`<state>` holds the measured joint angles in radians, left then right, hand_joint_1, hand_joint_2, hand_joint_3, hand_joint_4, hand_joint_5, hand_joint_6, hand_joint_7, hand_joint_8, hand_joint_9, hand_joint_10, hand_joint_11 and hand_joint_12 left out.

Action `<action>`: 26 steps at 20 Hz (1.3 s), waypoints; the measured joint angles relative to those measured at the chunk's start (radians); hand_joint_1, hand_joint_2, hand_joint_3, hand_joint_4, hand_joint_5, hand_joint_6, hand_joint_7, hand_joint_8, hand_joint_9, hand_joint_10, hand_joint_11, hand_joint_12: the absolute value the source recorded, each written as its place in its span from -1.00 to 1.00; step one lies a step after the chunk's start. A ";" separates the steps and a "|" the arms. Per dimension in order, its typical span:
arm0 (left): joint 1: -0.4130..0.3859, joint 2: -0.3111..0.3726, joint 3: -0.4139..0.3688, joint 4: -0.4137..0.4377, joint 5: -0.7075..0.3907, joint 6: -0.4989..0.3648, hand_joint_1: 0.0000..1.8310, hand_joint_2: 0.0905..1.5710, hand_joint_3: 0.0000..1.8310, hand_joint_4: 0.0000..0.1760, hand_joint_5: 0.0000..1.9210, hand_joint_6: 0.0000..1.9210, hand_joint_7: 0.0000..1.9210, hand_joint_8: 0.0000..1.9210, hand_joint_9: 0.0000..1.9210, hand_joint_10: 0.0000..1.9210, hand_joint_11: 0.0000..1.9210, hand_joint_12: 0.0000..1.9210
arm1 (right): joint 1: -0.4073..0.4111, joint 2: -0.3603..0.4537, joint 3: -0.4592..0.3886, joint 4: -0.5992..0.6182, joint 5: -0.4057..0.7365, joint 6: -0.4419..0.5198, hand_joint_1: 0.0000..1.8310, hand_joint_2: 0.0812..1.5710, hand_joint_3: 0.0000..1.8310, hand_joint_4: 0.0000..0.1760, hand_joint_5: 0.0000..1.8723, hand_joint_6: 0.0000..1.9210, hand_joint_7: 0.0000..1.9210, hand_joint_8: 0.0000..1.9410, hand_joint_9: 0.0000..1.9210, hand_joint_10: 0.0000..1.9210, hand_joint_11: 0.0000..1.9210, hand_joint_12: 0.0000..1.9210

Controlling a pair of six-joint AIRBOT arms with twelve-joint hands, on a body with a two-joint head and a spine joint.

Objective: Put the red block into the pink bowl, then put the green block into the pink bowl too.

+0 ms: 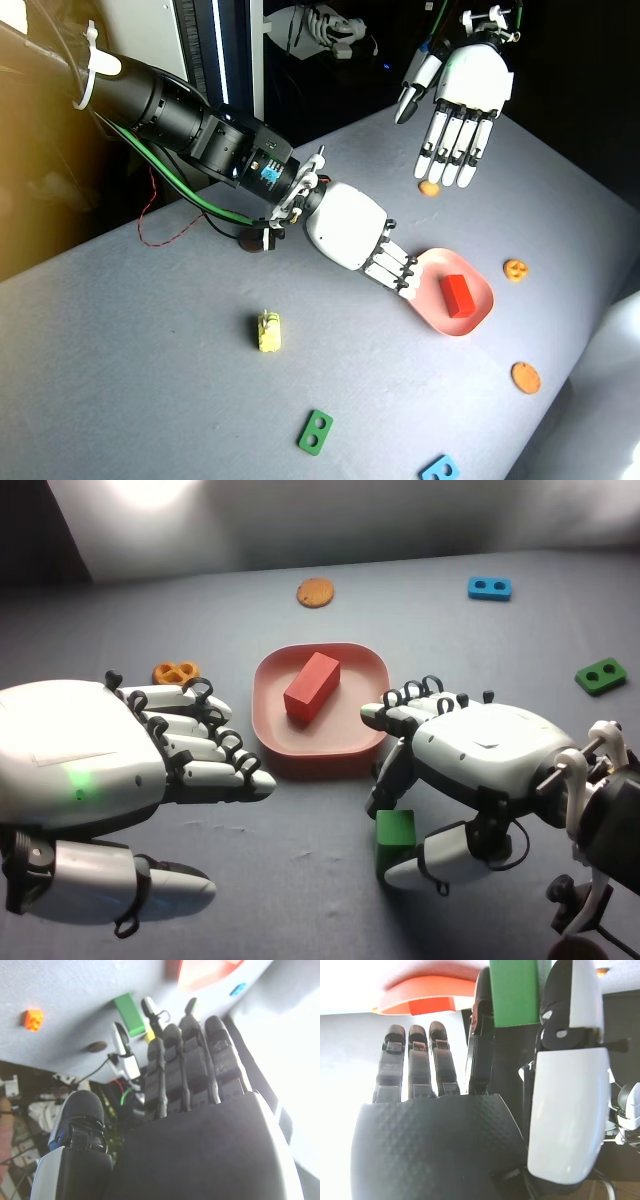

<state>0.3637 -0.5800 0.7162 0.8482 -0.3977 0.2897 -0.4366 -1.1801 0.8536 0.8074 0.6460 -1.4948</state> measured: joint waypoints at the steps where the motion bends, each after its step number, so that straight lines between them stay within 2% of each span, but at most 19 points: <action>1: 0.000 0.000 0.000 0.000 0.000 0.000 -1.00 0.70 -1.00 -1.00 -0.72 -1.00 -0.69 -0.99 -0.74 -0.99 -1.00 -0.65 | 0.000 0.000 0.001 0.000 0.000 0.000 0.10 0.01 -1.00 -0.40 0.10 -0.98 -0.91 -1.00 -1.00 -1.00 -1.00 -1.00; 3: 0.000 0.000 0.000 0.000 0.000 0.000 -0.95 0.70 -1.00 -1.00 -0.70 -1.00 -0.68 -1.00 -0.74 -1.00 -1.00 -0.65 | 0.000 0.000 0.001 0.000 0.000 0.000 0.09 0.02 -0.99 -0.43 0.11 -0.98 -0.90 -0.99 -1.00 -1.00 -1.00 -1.00; 5: 0.000 0.000 0.000 -0.001 0.000 0.000 -0.95 0.70 -1.00 -1.00 -0.70 -1.00 -0.68 -1.00 -0.74 -1.00 -1.00 -0.64 | 0.000 0.000 0.001 0.000 0.000 0.000 0.13 0.00 -1.00 -0.58 0.13 -0.98 -0.88 -0.99 -1.00 -1.00 -1.00 -1.00; 6: 0.000 0.000 0.000 -0.001 0.000 0.000 -0.96 0.70 -1.00 -1.00 -0.70 -1.00 -0.68 -1.00 -0.74 -1.00 -1.00 -0.64 | 0.000 0.000 0.001 0.000 0.000 0.000 0.12 0.02 -0.99 -0.31 0.12 -0.99 -0.89 -1.00 -1.00 -1.00 -1.00 -1.00; 8: 0.000 0.000 0.000 -0.001 0.000 0.000 -0.96 0.71 -1.00 -1.00 -0.71 -1.00 -0.69 -1.00 -0.74 -1.00 -1.00 -0.66 | 0.000 0.000 0.001 -0.002 0.000 0.000 0.18 0.03 -1.00 -1.00 0.22 -0.98 -0.83 -1.00 -1.00 -1.00 -1.00 -1.00; 9: 0.000 0.000 0.000 -0.001 0.000 0.000 -0.96 0.70 -1.00 -1.00 -0.71 -1.00 -0.69 -1.00 -0.74 -1.00 -1.00 -0.65 | 0.000 0.000 0.001 -0.008 0.000 0.000 0.23 0.15 -0.99 -0.09 0.46 -0.85 -0.83 -1.00 -1.00 -1.00 -1.00 -1.00; 10: 0.000 0.000 0.000 -0.001 0.000 0.000 -0.99 0.71 -1.00 -1.00 -0.74 -1.00 -0.72 -1.00 -0.78 -1.00 -1.00 -0.73 | 0.000 0.000 0.001 -0.009 0.000 0.000 0.25 0.18 -1.00 -0.15 0.51 -0.82 -0.85 -1.00 -1.00 -1.00 -1.00 -1.00; 11: 0.000 0.000 0.000 -0.001 0.000 0.000 -1.00 0.71 -1.00 -1.00 -0.73 -1.00 -0.71 -1.00 -0.77 -1.00 -1.00 -0.71 | 0.000 0.000 0.001 -0.010 0.000 0.000 0.26 0.18 -1.00 -0.54 0.53 -0.83 -0.84 -1.00 -1.00 -1.00 -1.00 -1.00; 12: 0.000 0.000 0.000 -0.001 0.000 0.000 -0.99 0.71 -1.00 -1.00 -0.72 -1.00 -0.70 -0.99 -0.75 -0.99 -1.00 -0.67 | 0.000 0.000 0.001 -0.010 0.000 0.000 0.26 0.17 -1.00 -0.30 0.54 -0.85 -0.82 -1.00 -1.00 -1.00 -1.00 -1.00; 13: 0.000 0.000 0.000 -0.001 0.000 0.000 -0.98 0.71 -1.00 -1.00 -0.72 -1.00 -0.70 -1.00 -0.75 -1.00 -1.00 -0.67 | 0.000 0.000 0.001 -0.011 0.000 0.000 0.28 0.18 -1.00 -1.00 0.55 -0.86 -0.81 -1.00 -1.00 -1.00 -1.00 -1.00; 15: 0.000 0.000 0.000 -0.001 0.000 0.000 -0.97 0.71 -1.00 -1.00 -0.70 -1.00 -0.69 -1.00 -0.75 -1.00 -1.00 -0.66 | 0.000 0.000 0.001 -0.012 0.000 0.001 0.28 0.17 -1.00 -0.92 0.56 -0.88 -0.79 -0.99 -0.98 -0.99 -1.00 -1.00; 16: 0.000 0.000 0.000 -0.001 0.000 0.000 -0.98 0.72 -1.00 -1.00 -0.70 -1.00 -0.69 -1.00 -0.75 -1.00 -1.00 -0.69 | 0.000 0.000 0.001 -0.014 0.001 0.001 0.28 0.17 -1.00 -1.00 0.59 -0.92 -0.76 -1.00 -0.96 -1.00 -1.00 -1.00; 17: 0.000 0.000 0.000 -0.001 0.000 0.000 -0.92 0.71 -1.00 -1.00 -0.68 -1.00 -0.67 -1.00 -0.73 -1.00 -1.00 -0.63 | 0.000 0.000 0.001 -0.015 0.000 0.002 0.28 0.17 -1.00 -0.99 0.60 -0.94 -0.74 -1.00 -0.93 -0.99 -1.00 -1.00; 18: 0.000 0.000 0.000 -0.001 0.000 0.000 -0.98 0.73 -1.00 -1.00 -0.70 -1.00 -0.68 -1.00 -0.75 -1.00 -1.00 -0.66 | 0.002 0.000 0.001 -0.017 0.000 0.003 0.27 0.17 -1.00 -0.60 0.60 -0.95 -0.72 -1.00 -0.93 -1.00 -1.00 -1.00; 20: -0.001 0.000 0.000 -0.001 0.000 0.000 -0.98 0.72 -1.00 -1.00 -0.70 -1.00 -0.68 -1.00 -0.74 -1.00 -1.00 -0.66 | 0.027 0.001 0.006 -0.036 -0.015 0.016 0.28 0.17 -1.00 -1.00 0.61 -0.97 -0.70 -1.00 -0.92 -1.00 -1.00 -1.00; 21: -0.001 0.000 0.000 -0.001 -0.001 0.000 -0.98 0.72 -1.00 -1.00 -0.70 -1.00 -0.69 -1.00 -0.74 -1.00 -1.00 -0.66 | 0.044 0.002 0.009 -0.040 -0.019 0.018 0.28 0.16 -1.00 -0.83 0.61 -0.97 -0.71 -1.00 -0.92 -1.00 -1.00 -1.00; 23: -0.001 0.000 0.000 -0.001 0.000 0.000 -1.00 0.72 -1.00 -1.00 -0.73 -1.00 -0.70 -1.00 -0.76 -1.00 -1.00 -0.66 | 0.088 0.003 0.020 -0.058 -0.022 0.019 0.28 0.16 -1.00 -0.76 0.61 -0.98 -0.71 -1.00 -0.91 -0.99 -1.00 -1.00; 24: -0.002 0.000 0.000 -0.001 0.000 0.000 -0.99 0.72 -1.00 -1.00 -0.71 -1.00 -0.70 -1.00 -0.76 -1.00 -1.00 -0.66 | 0.111 0.003 0.033 -0.061 -0.026 0.020 0.29 0.17 -1.00 -1.00 0.61 -0.98 -0.70 -1.00 -0.91 -1.00 -1.00 -1.00; 26: -0.002 0.000 0.000 -0.001 0.000 0.000 -1.00 0.72 -1.00 -1.00 -0.70 -1.00 -0.69 -1.00 -0.74 -1.00 -1.00 -0.65 | 0.150 -0.003 0.068 -0.059 -0.040 0.016 0.30 0.16 -1.00 -1.00 0.62 -0.98 -0.69 -1.00 -0.92 -1.00 -1.00 -1.00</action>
<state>0.3622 -0.5804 0.7162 0.8474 -0.3977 0.2897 -0.2863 -1.1835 0.9211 0.7483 0.6060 -1.4788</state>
